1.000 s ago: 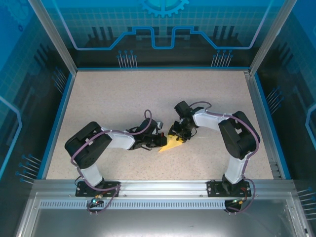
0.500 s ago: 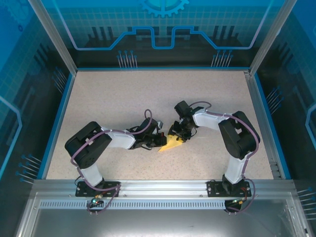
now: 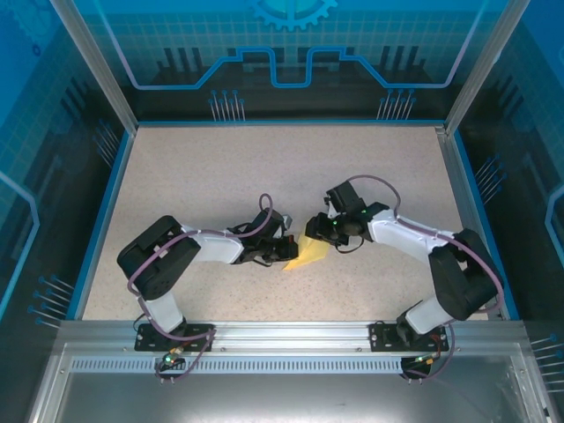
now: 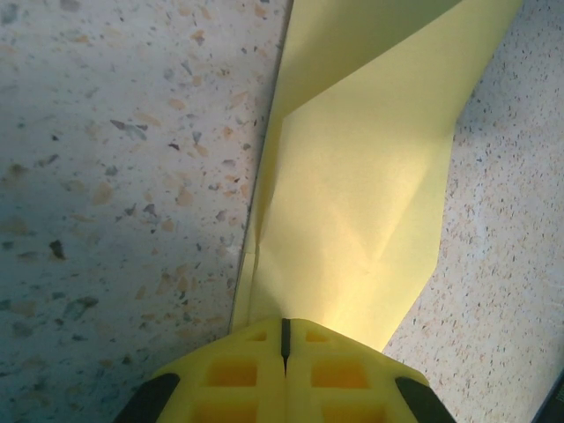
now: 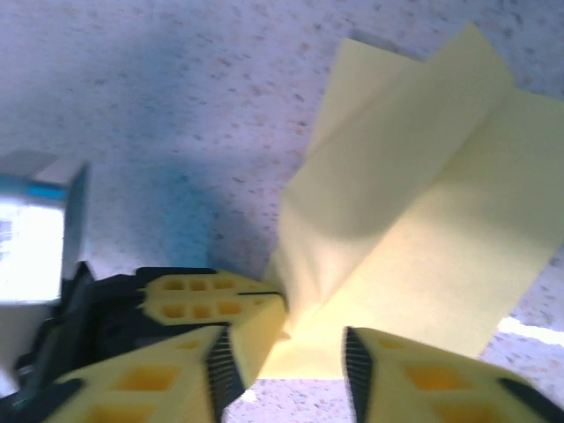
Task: Fold a paper plane with a square sheet of paper (pick it up from the middle)
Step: Fourth fold the wing at the center of the table.
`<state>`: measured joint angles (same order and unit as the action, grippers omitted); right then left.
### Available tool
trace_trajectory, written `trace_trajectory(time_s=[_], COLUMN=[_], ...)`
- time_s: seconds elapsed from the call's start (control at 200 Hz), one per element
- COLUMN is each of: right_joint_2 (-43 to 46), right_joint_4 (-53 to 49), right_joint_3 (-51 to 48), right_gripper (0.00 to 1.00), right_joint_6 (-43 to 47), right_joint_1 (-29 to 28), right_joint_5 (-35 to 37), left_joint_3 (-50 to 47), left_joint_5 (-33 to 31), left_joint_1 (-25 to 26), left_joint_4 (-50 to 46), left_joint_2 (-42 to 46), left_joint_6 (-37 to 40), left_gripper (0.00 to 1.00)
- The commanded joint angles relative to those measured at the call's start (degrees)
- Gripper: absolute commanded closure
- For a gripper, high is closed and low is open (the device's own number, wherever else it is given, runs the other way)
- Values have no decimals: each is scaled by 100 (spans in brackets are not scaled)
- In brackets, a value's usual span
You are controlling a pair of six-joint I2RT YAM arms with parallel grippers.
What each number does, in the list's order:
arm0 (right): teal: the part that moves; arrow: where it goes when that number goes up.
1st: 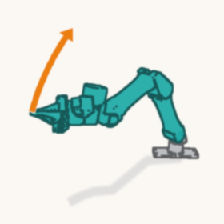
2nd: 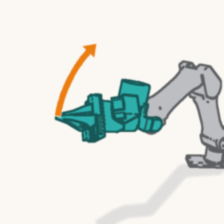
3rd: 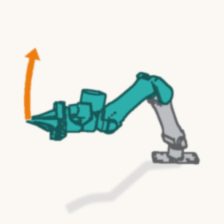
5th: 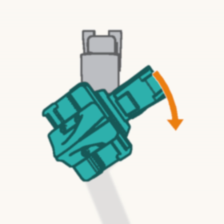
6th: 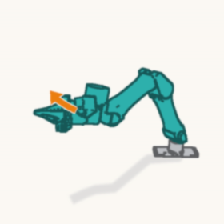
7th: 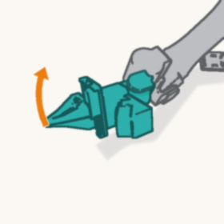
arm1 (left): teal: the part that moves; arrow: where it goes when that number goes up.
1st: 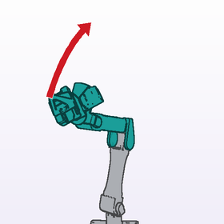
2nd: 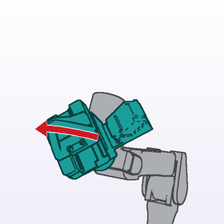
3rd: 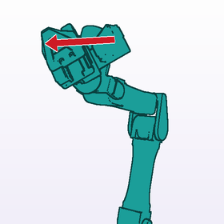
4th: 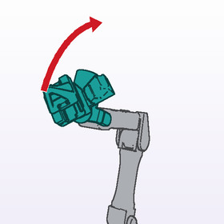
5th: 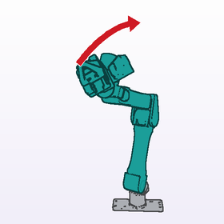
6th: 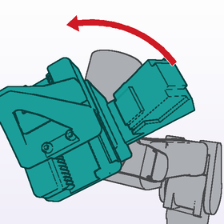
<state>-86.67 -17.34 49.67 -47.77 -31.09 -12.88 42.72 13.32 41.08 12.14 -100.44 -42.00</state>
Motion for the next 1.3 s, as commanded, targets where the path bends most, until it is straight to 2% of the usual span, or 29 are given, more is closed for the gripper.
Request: trace_trajectory(time_s=[0.0, 0.1, 0.24, 0.395, 0.92, 1.291], right_joint_2=[-151, -396, -734, -1031, -1643, -1602], right_joint_4=[541, 736, 1018, 1300, 1520, 1377], right_joint_3=[-216, -220, -204, -254, -311, -286], right_gripper=[74, 85, 89, 91, 92, 91], right_joint_6=[291, 295, 321, 356, 476, 786], right_joint_1=[18, -39, -105, -99, 282, 699], right_joint_5=[-359, -493, -728, -951, -795, -763], left_joint_3=[44, 69, 85, 120, 246, 261], left_joint_5=[-72, -100, -115, -129, -190, -138], left_joint_1=[-26, -21, -23, -30, -21, -24], left_joint_4=[-541, -611, -664, -740, -1172, -1270], left_joint_2=[-220, -232, -268, -307, -301, -314], left_joint_6=[51, 36, -21, -56, -95, -72], left_gripper=[100, 100, 100, 100, 100, 100])
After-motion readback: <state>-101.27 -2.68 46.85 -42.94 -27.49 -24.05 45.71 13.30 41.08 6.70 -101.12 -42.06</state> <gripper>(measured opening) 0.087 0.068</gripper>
